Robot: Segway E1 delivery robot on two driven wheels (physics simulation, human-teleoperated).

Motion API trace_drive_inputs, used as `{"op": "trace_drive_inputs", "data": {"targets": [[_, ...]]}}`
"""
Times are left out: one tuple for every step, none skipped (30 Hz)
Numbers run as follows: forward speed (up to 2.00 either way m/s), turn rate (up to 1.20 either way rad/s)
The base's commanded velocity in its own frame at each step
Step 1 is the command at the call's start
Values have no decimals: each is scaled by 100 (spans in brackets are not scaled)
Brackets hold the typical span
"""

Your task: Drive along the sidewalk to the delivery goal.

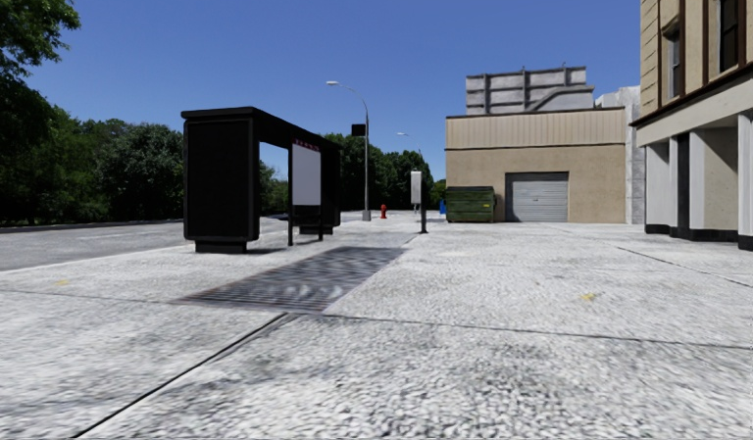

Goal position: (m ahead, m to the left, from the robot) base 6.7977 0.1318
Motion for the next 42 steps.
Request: {"op": "trace_drive_inputs", "data": {"targets": [[200,0],[200,0],[200,0],[200,0],[200,0],[200,0],[200,0],[200,0],[200,0],[200,0],[200,0],[200,0],[200,0],[200,0],[200,0],[200,0],[200,0],[200,0],[200,0],[200,0],[200,0],[200,0],[200,0],[200,0],[200,0],[200,0],[200,0],[200,0],[200,0],[200,0],[200,0],[200,0],[200,0],[200,0],[200,0],[200,0],[200,0],[200,0],[200,0],[200,0],[200,0],[200,0]]}}
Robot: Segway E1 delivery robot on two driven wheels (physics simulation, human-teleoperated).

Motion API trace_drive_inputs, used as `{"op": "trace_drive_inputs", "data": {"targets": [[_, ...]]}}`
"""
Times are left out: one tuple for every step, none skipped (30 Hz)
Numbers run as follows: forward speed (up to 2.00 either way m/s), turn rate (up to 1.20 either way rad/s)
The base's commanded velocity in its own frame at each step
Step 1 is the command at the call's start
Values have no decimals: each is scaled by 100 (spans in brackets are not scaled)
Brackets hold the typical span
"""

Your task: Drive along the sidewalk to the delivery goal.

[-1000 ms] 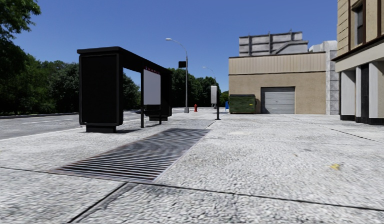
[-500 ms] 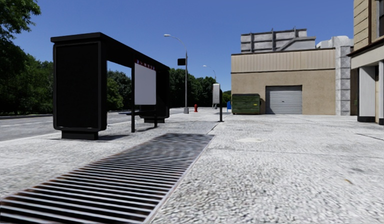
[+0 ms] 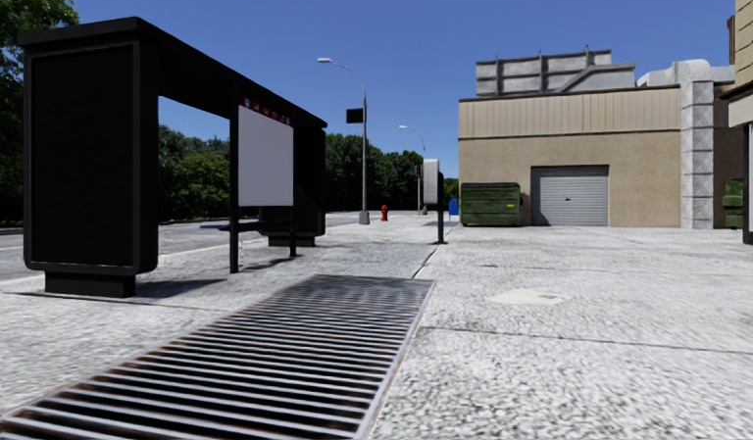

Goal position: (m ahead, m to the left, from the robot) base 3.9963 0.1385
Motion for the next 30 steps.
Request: {"op": "trace_drive_inputs", "data": {"targets": [[200,0],[200,0],[200,0],[200,1],[200,9],[200,13],[200,13],[200,21],[200,28],[200,31],[200,31],[200,31],[200,31],[200,31],[200,31],[200,31],[200,31],[200,31],[200,31],[200,31],[200,31],[200,31],[200,31],[200,30],[200,30],[200,26],[200,25],[200,0],[200,0],[200,0]]}}
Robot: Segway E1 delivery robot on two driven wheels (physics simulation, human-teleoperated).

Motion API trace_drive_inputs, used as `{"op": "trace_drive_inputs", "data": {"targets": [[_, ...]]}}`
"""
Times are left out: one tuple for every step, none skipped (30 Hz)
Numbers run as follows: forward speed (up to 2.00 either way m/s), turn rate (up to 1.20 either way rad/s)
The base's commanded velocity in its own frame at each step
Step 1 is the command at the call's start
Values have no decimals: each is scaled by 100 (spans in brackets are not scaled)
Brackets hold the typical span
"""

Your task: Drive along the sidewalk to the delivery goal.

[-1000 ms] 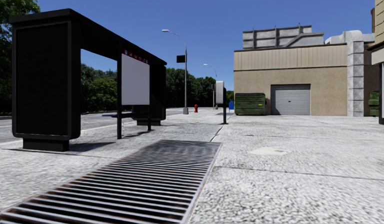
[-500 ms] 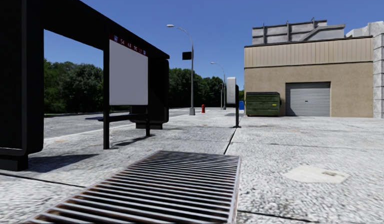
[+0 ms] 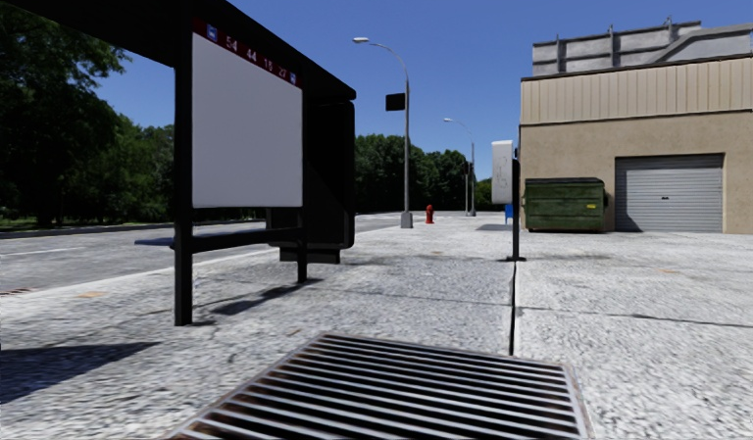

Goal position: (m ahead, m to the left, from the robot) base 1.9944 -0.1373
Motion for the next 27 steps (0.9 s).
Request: {"op": "trace_drive_inputs", "data": {"targets": [[200,0],[200,0],[200,0],[200,0],[200,0],[200,0],[200,0],[200,0],[200,0],[200,0],[200,0],[200,0],[200,0],[199,0],[168,0],[131,0],[131,0],[107,0],[80,0],[66,0],[66,0],[57,0],[53,0],[52,0],[52,0],[51,0],[50,0]]}}
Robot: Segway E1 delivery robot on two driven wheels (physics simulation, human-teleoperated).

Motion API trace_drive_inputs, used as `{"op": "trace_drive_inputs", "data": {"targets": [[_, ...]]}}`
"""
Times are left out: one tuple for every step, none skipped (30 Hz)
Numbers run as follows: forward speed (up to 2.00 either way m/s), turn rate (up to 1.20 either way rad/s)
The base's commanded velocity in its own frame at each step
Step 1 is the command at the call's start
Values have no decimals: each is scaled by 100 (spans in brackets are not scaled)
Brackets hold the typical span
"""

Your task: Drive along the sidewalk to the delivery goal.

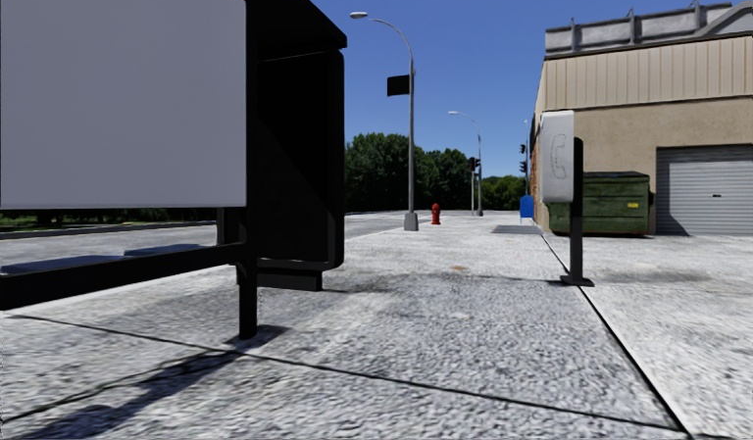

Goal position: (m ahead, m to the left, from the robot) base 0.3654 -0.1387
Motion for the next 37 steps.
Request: {"op": "trace_drive_inputs", "data": {"targets": [[49,0],[48,0],[48,0],[44,0],[39,0],[24,0],[24,0],[0,0],[0,0],[0,0],[0,0],[0,0],[0,0],[0,0],[0,0],[0,0],[0,0],[0,0],[0,0],[0,0],[0,0],[0,0],[0,0],[0,0],[0,0],[0,0],[0,0],[0,0],[0,0],[0,0],[0,0],[0,0],[0,0],[0,0],[0,0],[0,0],[0,0]]}}
